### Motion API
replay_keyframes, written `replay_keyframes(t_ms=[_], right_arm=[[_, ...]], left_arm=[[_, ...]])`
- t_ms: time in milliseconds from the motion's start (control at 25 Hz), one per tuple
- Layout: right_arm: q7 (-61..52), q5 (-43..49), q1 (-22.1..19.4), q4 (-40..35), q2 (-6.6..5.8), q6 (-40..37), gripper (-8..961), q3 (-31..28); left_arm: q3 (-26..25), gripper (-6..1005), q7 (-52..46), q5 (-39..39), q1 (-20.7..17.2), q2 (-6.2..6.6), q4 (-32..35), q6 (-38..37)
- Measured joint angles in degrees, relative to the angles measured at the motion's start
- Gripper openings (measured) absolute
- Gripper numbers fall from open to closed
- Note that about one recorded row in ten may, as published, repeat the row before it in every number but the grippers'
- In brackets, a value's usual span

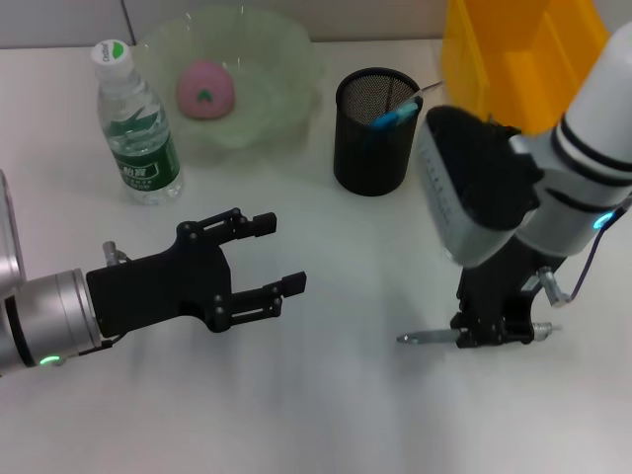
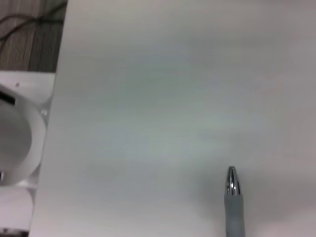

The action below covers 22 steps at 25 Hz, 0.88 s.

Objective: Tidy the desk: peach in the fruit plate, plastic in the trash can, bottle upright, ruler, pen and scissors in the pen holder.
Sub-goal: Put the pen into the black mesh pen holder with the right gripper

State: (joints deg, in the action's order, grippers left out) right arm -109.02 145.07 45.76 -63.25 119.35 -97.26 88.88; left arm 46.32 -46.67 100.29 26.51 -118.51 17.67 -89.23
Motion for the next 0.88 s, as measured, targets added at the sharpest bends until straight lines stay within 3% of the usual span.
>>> replay_keyframes(t_ms=[400,880], right_arm=[[6.45,-2.27,-3.91,-1.60,-0.01,0.60,123,-13.44],[18.28,-16.02,-11.72,-1.22,-0.01,0.68,124,-26.30]], left_arm=[[0.00,772,0.00,-1.81,0.03,0.04,0.00,-0.21],[0.00,772,-0.41,-2.39,0.48,-0.01,0.05,-0.63]])
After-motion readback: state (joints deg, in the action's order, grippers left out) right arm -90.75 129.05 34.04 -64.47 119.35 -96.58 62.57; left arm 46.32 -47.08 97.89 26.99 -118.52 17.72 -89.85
